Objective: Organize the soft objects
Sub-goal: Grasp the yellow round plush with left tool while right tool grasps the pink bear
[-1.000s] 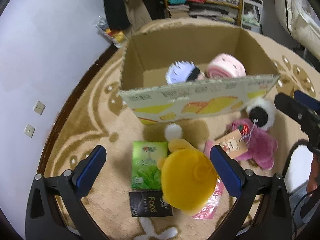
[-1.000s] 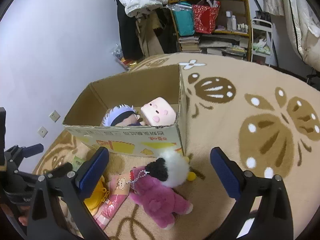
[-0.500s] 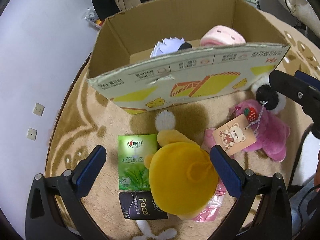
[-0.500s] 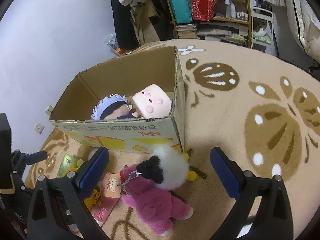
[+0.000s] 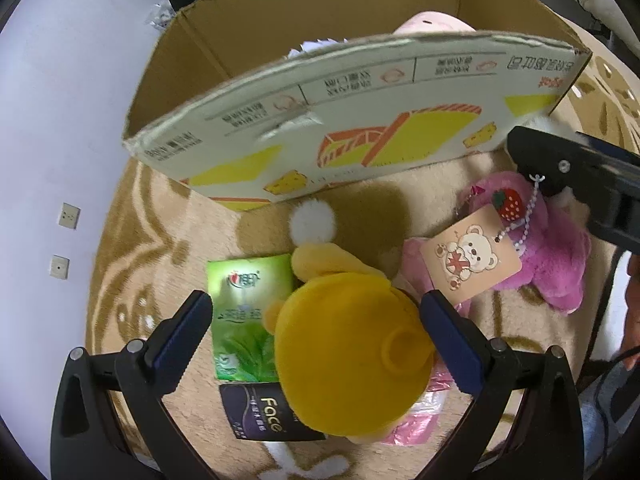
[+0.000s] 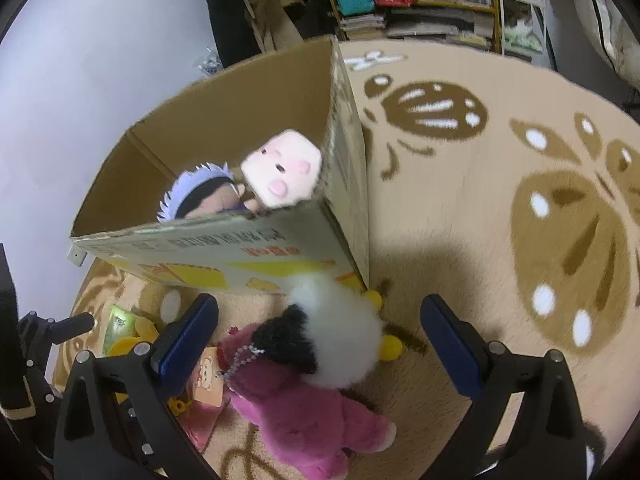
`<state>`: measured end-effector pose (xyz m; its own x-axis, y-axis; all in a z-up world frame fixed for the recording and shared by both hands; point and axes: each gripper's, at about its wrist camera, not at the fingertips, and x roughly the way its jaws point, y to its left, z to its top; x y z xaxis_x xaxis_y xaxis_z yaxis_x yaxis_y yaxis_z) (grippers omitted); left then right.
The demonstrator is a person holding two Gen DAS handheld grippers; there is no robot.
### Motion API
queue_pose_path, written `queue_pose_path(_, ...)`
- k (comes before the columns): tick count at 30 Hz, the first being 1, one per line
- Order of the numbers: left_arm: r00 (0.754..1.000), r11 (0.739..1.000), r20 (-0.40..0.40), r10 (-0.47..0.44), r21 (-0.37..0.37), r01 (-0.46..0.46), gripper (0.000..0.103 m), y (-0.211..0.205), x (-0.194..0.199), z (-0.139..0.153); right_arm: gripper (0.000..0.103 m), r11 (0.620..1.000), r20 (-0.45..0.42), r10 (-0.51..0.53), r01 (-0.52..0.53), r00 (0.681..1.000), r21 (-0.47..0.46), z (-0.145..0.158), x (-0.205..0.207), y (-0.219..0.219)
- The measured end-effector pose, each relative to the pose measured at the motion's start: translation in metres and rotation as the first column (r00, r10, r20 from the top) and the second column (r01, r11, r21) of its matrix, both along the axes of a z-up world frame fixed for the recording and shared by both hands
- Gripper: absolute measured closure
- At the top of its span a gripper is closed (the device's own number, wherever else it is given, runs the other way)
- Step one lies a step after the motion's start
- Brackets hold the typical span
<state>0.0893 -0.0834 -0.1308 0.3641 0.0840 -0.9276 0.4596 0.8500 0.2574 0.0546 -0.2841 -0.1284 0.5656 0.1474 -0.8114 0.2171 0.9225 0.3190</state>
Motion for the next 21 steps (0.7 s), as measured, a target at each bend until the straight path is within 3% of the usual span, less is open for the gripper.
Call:
queue_pose_path(11, 0.997, 1.0, -0.083, -0.007, -0.029, 0.005, 0.0, 0.001, -0.002, -0.01, 0.0, 1.0, -0.042, 0.014, -0.014, 0.999, 0.002, -0.014, 0.01, 0.003)
queue_pose_path(21, 0.995, 1.0, -0.097, 0.007, -0.023, -0.009, 0.0, 0.002, 0.0, -0.018, 0.0, 1.0, -0.056, 0.003, -0.003, 0.998, 0.002, -0.021, 0.011, 0.004)
